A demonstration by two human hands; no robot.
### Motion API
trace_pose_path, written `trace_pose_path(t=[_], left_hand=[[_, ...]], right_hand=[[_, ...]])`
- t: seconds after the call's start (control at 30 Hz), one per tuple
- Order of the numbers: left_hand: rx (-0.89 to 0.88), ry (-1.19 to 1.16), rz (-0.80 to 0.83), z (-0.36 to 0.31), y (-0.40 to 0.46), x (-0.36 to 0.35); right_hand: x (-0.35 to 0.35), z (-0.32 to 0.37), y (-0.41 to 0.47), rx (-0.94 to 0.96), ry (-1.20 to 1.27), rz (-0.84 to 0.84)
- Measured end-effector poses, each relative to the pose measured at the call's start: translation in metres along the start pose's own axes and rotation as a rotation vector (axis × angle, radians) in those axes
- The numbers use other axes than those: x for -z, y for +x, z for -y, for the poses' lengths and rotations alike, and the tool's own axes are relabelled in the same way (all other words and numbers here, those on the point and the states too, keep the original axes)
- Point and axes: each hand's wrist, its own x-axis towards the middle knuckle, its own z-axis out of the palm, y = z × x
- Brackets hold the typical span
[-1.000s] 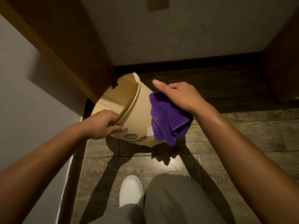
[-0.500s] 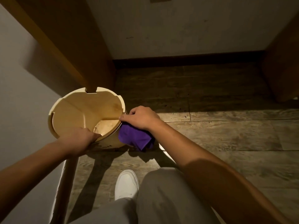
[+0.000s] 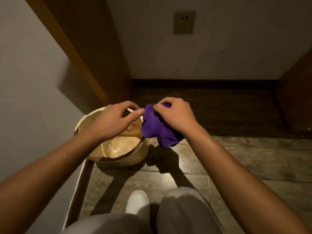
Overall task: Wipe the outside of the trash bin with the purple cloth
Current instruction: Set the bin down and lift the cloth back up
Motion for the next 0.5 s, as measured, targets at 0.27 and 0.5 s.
trace_pose_path(t=[0.27, 0.5], left_hand=[[0.246, -1.007, 0.242, -0.161, -0.018, 0.122], [0.262, -1.146, 0.090, -0.293, -0.062, 0.254]], right_hand=[[0.126, 0.173, -0.078, 0.425, -0.123, -0.005], [0.242, 0.290, -0.138, 0.278, 0.267, -0.137]])
